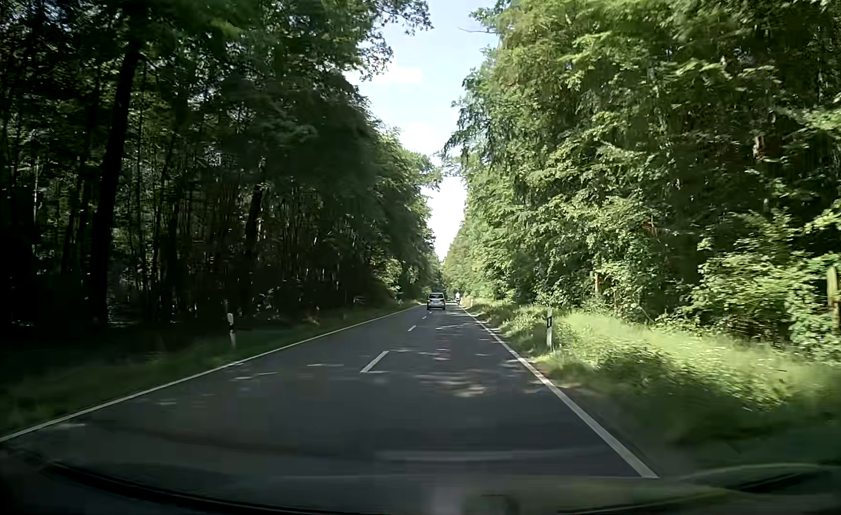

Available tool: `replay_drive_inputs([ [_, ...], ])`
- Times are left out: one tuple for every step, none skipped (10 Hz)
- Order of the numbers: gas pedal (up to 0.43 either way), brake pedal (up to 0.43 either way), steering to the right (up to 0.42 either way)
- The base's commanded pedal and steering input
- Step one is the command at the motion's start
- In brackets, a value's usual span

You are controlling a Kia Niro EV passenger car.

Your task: Follow the waypoints while adhering to traffic rules and regulations

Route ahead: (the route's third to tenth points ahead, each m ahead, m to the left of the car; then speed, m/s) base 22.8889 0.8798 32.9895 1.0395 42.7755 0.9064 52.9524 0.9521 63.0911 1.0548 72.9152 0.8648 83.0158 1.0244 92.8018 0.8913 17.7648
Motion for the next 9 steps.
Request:
replay_drive_inputs([
  [0.039, 0.030, 0.000],
  [0.039, 0.030, 0.000],
  [0.039, 0.030, 0.000],
  [0.039, 0.030, 0.000],
  [0.039, 0.030, 0.000],
  [0.039, 0.030, 0.000],
  [0.039, 0.030, 0.000],
  [0.039, 0.030, 0.000],
  [0.039, 0.030, 0.000],
])
